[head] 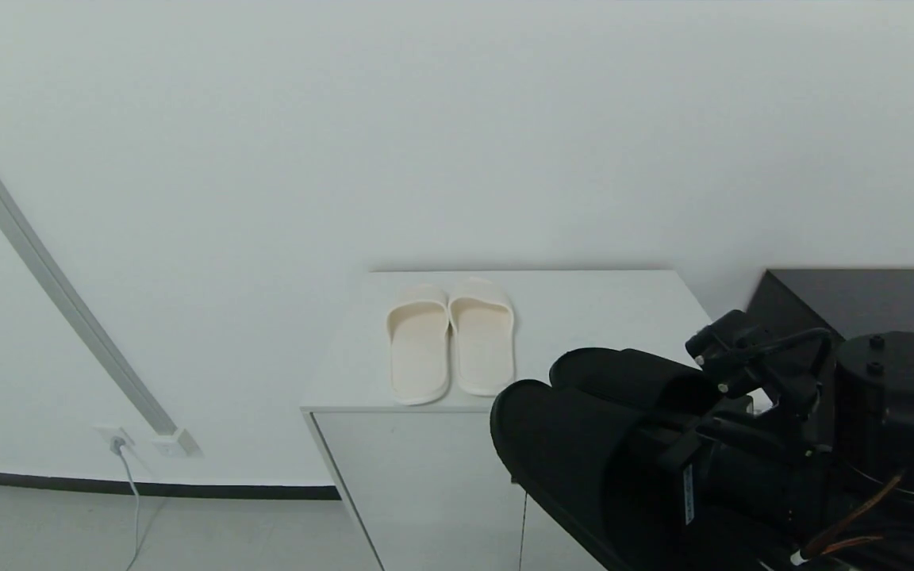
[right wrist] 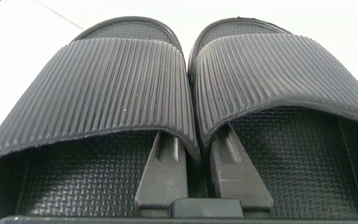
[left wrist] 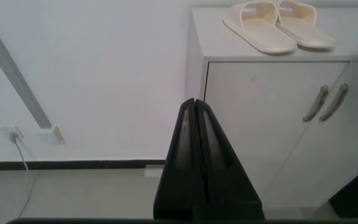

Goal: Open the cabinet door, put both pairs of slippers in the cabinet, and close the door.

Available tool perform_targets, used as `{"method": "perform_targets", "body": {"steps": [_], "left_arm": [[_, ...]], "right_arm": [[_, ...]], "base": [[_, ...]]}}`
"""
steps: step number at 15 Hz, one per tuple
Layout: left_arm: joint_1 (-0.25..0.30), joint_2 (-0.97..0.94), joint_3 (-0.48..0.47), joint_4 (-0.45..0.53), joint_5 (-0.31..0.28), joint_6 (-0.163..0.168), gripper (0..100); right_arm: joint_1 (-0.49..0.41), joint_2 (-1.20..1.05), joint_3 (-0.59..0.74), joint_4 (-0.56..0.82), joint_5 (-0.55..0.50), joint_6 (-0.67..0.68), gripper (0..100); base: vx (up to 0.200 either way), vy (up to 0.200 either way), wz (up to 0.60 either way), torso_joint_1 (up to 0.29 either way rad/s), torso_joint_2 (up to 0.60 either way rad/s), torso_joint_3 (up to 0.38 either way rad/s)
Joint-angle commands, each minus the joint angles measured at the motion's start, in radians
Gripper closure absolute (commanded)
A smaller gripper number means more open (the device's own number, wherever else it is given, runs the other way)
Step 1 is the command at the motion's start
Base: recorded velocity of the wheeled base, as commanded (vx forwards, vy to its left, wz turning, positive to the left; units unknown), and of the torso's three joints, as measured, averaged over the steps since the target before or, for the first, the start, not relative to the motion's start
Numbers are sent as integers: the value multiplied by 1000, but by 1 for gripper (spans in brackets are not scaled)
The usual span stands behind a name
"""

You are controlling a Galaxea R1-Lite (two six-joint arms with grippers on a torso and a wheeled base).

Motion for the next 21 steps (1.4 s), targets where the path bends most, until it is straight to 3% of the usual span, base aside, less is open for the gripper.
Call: {"method": "perform_targets", "body": {"steps": [1, 21], "left_arm": [[0, 1, 0, 0, 1, 0, 100], [0, 1, 0, 0, 1, 0, 100]], "right_arm": [[-1, 7, 3, -1, 0, 0, 100], [2, 10, 38, -8, 3, -20, 100]], "base": [[-200, 0, 0, -12, -2, 7], [-10, 0, 0, 0, 0, 0]]}}
